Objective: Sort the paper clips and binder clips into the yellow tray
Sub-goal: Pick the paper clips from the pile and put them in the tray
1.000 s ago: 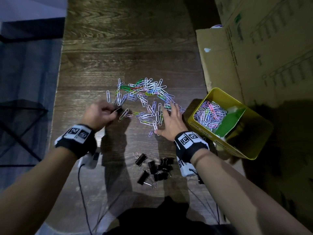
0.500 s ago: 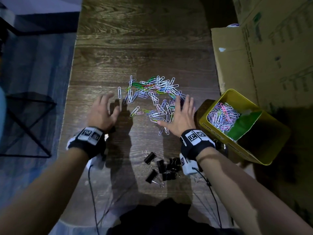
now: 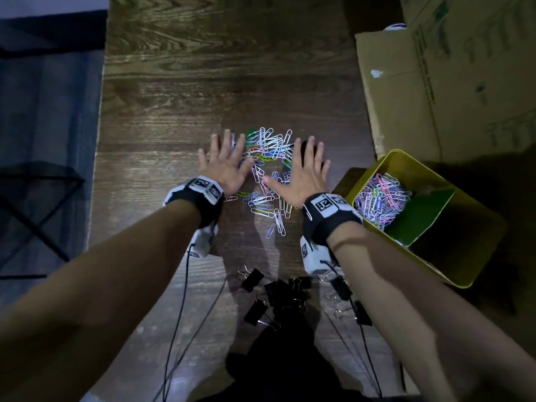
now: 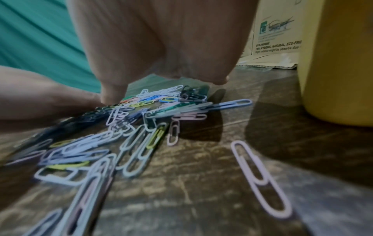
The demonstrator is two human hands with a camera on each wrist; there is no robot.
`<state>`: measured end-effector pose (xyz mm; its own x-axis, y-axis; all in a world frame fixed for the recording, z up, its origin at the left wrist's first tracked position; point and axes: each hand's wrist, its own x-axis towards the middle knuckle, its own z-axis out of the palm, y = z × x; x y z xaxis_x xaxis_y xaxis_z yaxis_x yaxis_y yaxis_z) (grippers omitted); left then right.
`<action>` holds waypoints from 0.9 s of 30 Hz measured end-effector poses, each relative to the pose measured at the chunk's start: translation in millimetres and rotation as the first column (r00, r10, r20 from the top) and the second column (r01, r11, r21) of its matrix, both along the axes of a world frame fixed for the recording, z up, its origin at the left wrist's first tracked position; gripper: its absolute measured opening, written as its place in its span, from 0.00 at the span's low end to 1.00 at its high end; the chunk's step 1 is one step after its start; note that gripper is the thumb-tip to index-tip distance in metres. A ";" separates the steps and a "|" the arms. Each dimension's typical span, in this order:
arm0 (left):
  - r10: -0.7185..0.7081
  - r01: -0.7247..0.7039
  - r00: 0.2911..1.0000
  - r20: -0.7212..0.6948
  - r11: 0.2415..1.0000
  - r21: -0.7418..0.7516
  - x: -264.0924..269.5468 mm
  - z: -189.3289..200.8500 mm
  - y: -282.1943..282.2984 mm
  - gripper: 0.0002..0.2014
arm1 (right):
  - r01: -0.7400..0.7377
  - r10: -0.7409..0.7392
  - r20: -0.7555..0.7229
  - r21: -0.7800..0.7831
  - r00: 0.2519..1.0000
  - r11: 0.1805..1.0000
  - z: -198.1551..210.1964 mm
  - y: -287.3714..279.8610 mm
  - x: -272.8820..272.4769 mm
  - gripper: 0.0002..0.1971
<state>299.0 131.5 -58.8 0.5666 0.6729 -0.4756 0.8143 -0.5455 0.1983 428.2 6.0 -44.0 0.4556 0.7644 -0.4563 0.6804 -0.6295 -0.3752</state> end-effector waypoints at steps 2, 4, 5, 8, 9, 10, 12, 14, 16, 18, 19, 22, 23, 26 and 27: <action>-0.063 0.065 0.996 0.057 0.997 -0.040 4.4 -0.7 -19.8 0.29 | -0.051 0.051 -0.020 -0.028 0.999 0.998 -3.4 3.5 -2.9 0.48; -0.084 0.093 0.990 0.116 0.993 -0.074 2.6 -0.8 -39.6 0.28 | -0.117 0.116 -0.028 -0.032 0.993 0.993 -7.4 -1.9 -9.7 0.41; -0.086 0.098 0.986 0.144 0.992 -0.084 0.1 -1.5 -47.3 0.27 | -0.143 0.142 -0.033 -0.019 0.989 0.990 -9.1 -6.9 -12.8 0.39; -0.038 0.056 0.965 0.261 0.997 -0.061 -0.4 1.1 -49.8 0.26 | -0.128 0.132 -0.042 0.083 0.990 0.988 -10.0 -23.8 -13.9 0.39; -0.021 0.032 0.957 0.289 0.999 -0.036 5.6 2.4 -43.1 0.26 | -0.101 0.104 -0.025 0.105 0.994 0.989 -9.0 -29.6 -13.0 0.41; -0.011 0.017 0.953 0.302 1.000 -0.017 14.3 4.4 -33.7 0.26 | -0.070 0.072 -0.009 0.106 0.997 0.992 -6.8 -34.9 -12.5 0.43; -0.047 0.053 0.958 0.281 0.998 -0.016 38.0 6.9 -11.4 0.27 | -0.008 0.008 0.000 0.059 1.000 0.998 -3.5 -45.5 -14.6 0.47; -0.141 0.154 0.965 0.219 0.987 -0.046 61.2 7.9 5.8 0.28 | 0.023 -0.023 -0.038 -0.003 0.999 1.000 -2.0 -55.2 -22.0 0.49; -0.256 0.265 0.958 0.133 0.963 -0.057 74.5 6.7 11.7 0.28 | -0.050 0.048 -0.040 -0.057 0.998 0.997 -5.0 -64.3 -33.5 0.49; -0.334 0.338 0.940 0.065 0.940 -0.053 74.8 5.4 6.5 0.28 | -0.164 0.164 -0.008 -0.078 0.987 0.983 -9.5 -72.0 -44.0 0.48; -0.356 0.359 0.933 0.057 0.932 -0.052 70.4 5.1 1.1 0.28 | -0.194 0.194 -0.008 -0.073 0.981 0.978 -10.8 -74.0 -46.6 0.48; -0.443 0.446 0.893 0.079 0.894 -0.037 44.6 4.0 -18.1 0.27 | -0.207 0.207 -0.030 0.005 0.978 0.978 -10.1 -75.5 -43.2 0.50; -0.470 0.474 0.878 0.089 0.880 -0.027 33.7 3.0 -23.2 0.27 | -0.197 0.198 -0.025 0.032 0.980 0.980 -8.4 -74.9 -39.1 0.53; -0.505 0.515 0.850 0.151 0.856 -0.033 1.0 -2.3 -34.0 0.29 | -0.116 0.117 -0.019 0.046 0.993 0.992 -2.7 -66.8 -24.1 0.62; -0.485 0.502 0.850 0.206 0.864 -0.037 -7.1 -3.2 -35.0 0.30 | -0.089 0.090 -0.024 0.040 0.996 0.995 -1.5 -61.6 -19.7 0.64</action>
